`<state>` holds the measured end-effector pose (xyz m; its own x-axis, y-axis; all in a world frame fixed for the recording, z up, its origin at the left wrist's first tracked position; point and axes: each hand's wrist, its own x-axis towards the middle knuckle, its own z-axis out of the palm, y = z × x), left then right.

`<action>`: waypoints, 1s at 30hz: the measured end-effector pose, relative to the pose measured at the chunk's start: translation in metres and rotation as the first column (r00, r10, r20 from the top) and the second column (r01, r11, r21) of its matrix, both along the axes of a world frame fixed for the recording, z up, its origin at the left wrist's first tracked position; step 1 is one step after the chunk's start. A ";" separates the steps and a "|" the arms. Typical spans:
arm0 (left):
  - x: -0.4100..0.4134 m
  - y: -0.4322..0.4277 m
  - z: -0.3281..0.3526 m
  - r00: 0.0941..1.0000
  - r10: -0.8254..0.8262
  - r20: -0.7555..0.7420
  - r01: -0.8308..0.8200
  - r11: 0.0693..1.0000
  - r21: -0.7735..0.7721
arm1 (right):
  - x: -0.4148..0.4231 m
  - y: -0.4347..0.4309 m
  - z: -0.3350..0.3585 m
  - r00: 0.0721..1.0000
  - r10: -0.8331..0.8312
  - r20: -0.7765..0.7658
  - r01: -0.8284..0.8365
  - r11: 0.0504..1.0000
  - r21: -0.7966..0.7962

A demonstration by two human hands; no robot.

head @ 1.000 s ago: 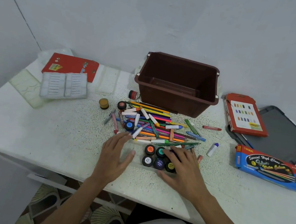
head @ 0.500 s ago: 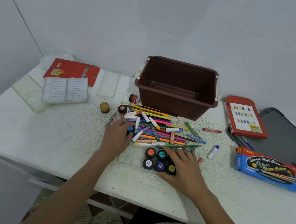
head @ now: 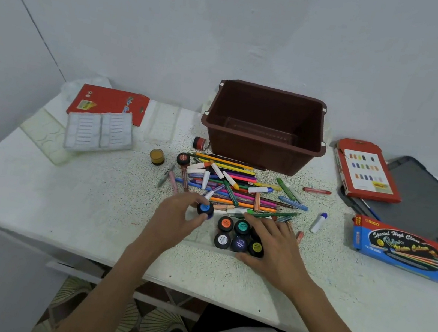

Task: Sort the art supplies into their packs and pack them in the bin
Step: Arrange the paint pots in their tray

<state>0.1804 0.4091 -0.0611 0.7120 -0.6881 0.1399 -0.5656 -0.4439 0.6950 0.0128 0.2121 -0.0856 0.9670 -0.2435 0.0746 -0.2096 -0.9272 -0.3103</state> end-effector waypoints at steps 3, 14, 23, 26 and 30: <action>-0.006 0.001 -0.002 0.998 -0.055 0.011 0.054 0.997 0.049 | -0.001 0.000 0.001 1.000 -0.003 -0.009 0.003 1.000 0.007; -0.017 -0.004 -0.025 0.976 -0.085 0.199 0.062 0.991 0.118 | -0.001 0.000 -0.002 1.000 -0.014 0.012 0.014 1.000 0.027; 0.006 -0.007 -0.016 0.984 -0.037 0.175 0.041 0.999 -0.018 | -0.002 0.000 -0.005 1.000 -0.022 0.009 0.022 1.000 0.019; 0.027 -0.016 -0.013 0.985 0.100 0.143 -0.095 0.995 -0.043 | -0.001 -0.001 -0.005 1.000 -0.022 0.008 0.022 1.000 0.015; 0.060 -0.028 -0.012 0.960 0.195 0.202 -0.206 0.978 0.032 | -0.001 0.000 -0.003 1.000 -0.021 -0.012 0.021 1.000 0.013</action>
